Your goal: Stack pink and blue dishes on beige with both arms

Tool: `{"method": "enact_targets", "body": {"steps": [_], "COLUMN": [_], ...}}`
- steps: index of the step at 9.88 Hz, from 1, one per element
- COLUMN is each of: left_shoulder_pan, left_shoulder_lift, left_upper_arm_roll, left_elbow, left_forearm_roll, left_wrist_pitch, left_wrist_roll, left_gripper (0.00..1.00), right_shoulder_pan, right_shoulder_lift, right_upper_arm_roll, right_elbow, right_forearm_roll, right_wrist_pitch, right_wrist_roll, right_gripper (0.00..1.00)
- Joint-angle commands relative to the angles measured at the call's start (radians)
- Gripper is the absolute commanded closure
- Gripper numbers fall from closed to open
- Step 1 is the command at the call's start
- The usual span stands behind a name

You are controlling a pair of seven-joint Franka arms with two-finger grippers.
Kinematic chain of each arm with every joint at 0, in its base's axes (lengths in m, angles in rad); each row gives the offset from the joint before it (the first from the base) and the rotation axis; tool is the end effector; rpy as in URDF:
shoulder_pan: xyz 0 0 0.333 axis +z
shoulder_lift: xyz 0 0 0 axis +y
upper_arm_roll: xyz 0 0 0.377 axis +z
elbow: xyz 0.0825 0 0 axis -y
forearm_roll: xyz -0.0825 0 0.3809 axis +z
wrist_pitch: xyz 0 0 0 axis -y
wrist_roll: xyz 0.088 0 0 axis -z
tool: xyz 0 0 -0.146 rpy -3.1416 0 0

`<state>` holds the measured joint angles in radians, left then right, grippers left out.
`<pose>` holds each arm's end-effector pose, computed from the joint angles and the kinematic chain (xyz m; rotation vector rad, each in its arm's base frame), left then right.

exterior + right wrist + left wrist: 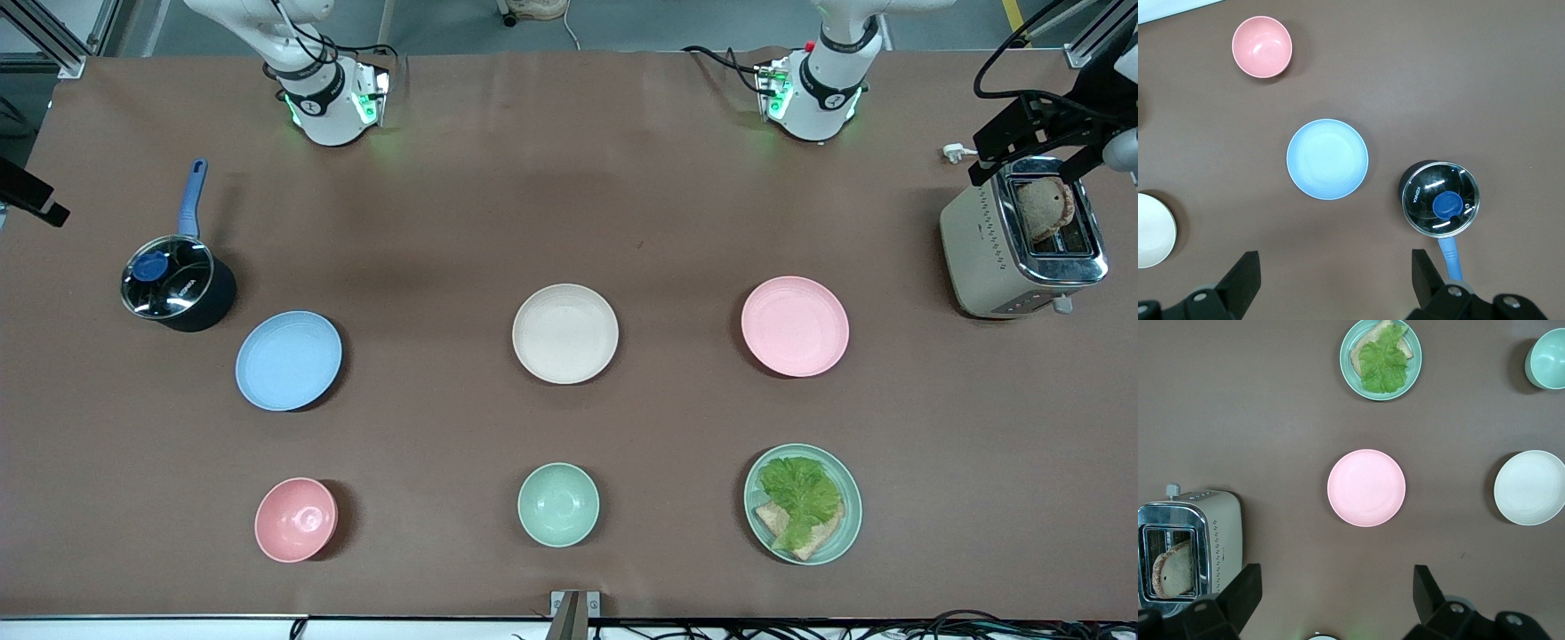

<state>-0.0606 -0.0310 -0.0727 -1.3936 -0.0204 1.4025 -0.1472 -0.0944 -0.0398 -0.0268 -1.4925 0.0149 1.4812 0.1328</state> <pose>0.5150 -0.0732 0.7294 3.1178 0.0157 0.0576 0.5244 -0.0620 0.6964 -3.1004 0.3934 -0.0444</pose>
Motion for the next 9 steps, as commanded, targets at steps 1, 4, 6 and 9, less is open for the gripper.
{"method": "enact_targets", "body": {"steps": [1,4,6,9], "left_shoulder_pan": [0.001,-0.013,-0.012,-0.012], "left_shoulder_lift": [-0.006,0.003,0.005,0.017], "left_upper_arm_roll": [-0.005,0.004,0.01,0.092], "left_elbow": [-0.038,-0.042,-0.053,-0.19], "left_forearm_roll": [0.013,0.007,0.005,-0.053], "left_wrist_pitch": [-0.01,-0.013,-0.013,0.087], "left_wrist_roll": [-0.008,-0.006,0.014,0.099], "left_gripper": [0.0,0.0,0.01,0.02], "right_shoulder_pan": [0.001,-0.001,-0.002,-0.019], "right_shoulder_lift": [0.011,0.012,0.026,0.083], "right_upper_arm_roll": [-0.001,-0.001,0.001,-0.009], "right_elbow": [0.018,0.021,0.017,-0.148], "right_forearm_roll": [0.01,0.008,-0.001,0.051], "right_wrist_pitch": [-0.002,-0.013,-0.012,0.145], "right_wrist_roll": [-0.001,-0.013,-0.016,-0.07], "right_gripper": [0.0,0.0,0.0,0.0]}}
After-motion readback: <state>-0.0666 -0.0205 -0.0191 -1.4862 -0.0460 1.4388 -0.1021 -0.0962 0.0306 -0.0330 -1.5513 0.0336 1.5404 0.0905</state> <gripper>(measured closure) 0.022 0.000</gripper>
